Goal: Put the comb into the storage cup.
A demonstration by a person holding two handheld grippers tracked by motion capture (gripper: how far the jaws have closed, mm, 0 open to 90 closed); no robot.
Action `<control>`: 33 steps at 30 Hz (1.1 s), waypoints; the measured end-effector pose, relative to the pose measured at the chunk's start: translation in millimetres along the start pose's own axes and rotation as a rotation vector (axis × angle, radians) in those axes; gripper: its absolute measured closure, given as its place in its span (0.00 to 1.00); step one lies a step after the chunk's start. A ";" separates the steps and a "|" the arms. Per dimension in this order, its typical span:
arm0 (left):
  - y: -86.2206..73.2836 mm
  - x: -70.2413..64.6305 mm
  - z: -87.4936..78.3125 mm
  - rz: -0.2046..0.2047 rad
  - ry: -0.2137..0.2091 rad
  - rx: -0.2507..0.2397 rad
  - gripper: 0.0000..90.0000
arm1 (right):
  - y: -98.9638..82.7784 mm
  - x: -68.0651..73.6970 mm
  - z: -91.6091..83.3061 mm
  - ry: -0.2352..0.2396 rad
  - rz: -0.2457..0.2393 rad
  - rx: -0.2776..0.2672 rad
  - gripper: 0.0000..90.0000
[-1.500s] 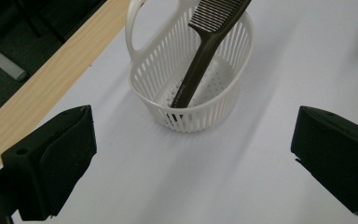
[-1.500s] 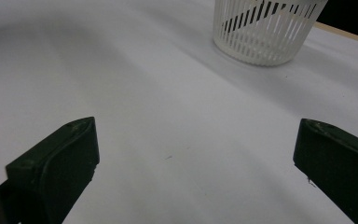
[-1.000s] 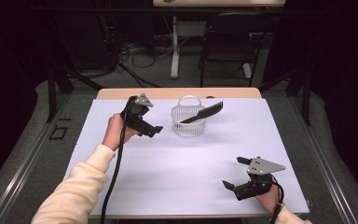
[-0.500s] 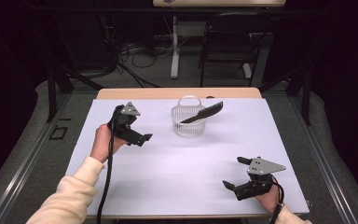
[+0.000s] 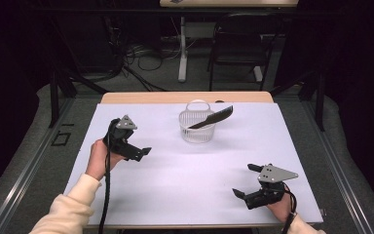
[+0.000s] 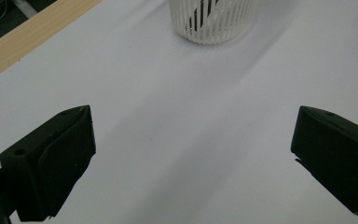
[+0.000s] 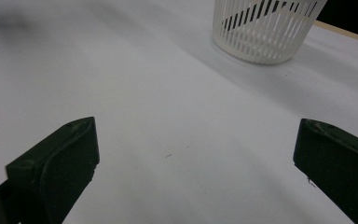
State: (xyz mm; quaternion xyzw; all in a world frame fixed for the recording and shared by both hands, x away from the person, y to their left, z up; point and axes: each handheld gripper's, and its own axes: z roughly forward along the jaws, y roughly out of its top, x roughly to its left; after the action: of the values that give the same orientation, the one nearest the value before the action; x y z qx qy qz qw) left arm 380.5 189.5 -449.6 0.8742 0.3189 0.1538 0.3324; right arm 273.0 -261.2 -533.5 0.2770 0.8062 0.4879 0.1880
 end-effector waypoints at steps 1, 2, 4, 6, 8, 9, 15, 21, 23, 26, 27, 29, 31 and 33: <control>-1.9 -1.1 -0.9 -0.003 0.001 -0.001 0.00 | 0.0 0.0 0.0 0.000 0.000 -0.001 0.00; -3.9 -1.6 -1.9 -0.002 0.000 -0.001 0.00 | 0.0 0.0 0.0 0.000 0.000 0.000 0.00; -8.0 -3.5 -3.4 -0.005 0.003 -0.002 0.00 | 0.0 0.0 0.1 -0.001 0.000 0.000 0.00; -12.3 -4.5 -4.4 -0.007 0.002 -0.004 0.00 | -0.1 -0.1 0.2 -0.001 0.000 0.002 0.00; -16.3 -5.9 -4.9 -0.015 0.003 -0.002 0.00 | -0.1 -0.2 0.2 0.000 0.002 0.004 0.00; -18.1 -6.4 -5.2 -0.016 0.005 -0.001 0.00 | -0.2 -0.4 0.5 0.000 0.001 0.003 0.00; -30.1 -9.3 -6.7 -0.036 0.012 -0.008 0.00 | -0.1 -0.3 0.3 0.000 0.002 0.004 0.00; -40.0 -12.6 -8.2 -0.050 0.017 -0.017 0.00 | 0.0 -0.1 0.4 -0.002 0.001 0.006 0.00; -43.3 -13.8 -8.3 -0.055 0.015 -0.019 0.00 | 0.0 -0.1 0.5 -0.002 0.001 0.006 0.00; -48.4 -16.0 -8.3 -0.061 0.016 -0.020 0.00 | -0.1 0.1 0.8 -0.002 0.002 0.005 0.00; -50.1 -16.7 -8.8 -0.060 0.018 -0.017 0.00 | -0.1 0.1 0.8 -0.002 0.001 0.005 0.00; -53.5 -18.2 -9.1 -0.067 0.017 -0.025 0.00 | 0.0 0.0 0.7 -0.002 0.002 0.006 0.00; -57.8 -20.2 -9.6 -0.072 0.022 -0.028 0.00 | -0.2 0.4 1.0 -0.002 0.005 0.006 0.00; -61.9 -21.9 -10.1 -0.078 0.022 -0.029 0.00 | -0.1 0.6 0.9 0.000 0.006 0.007 0.00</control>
State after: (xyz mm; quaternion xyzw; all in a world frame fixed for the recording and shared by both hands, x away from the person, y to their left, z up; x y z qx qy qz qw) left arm 331.2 215.6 -485.5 0.8544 0.3542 0.1549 0.3472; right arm 273.0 -260.2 -534.1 0.2804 0.8070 0.4855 0.1855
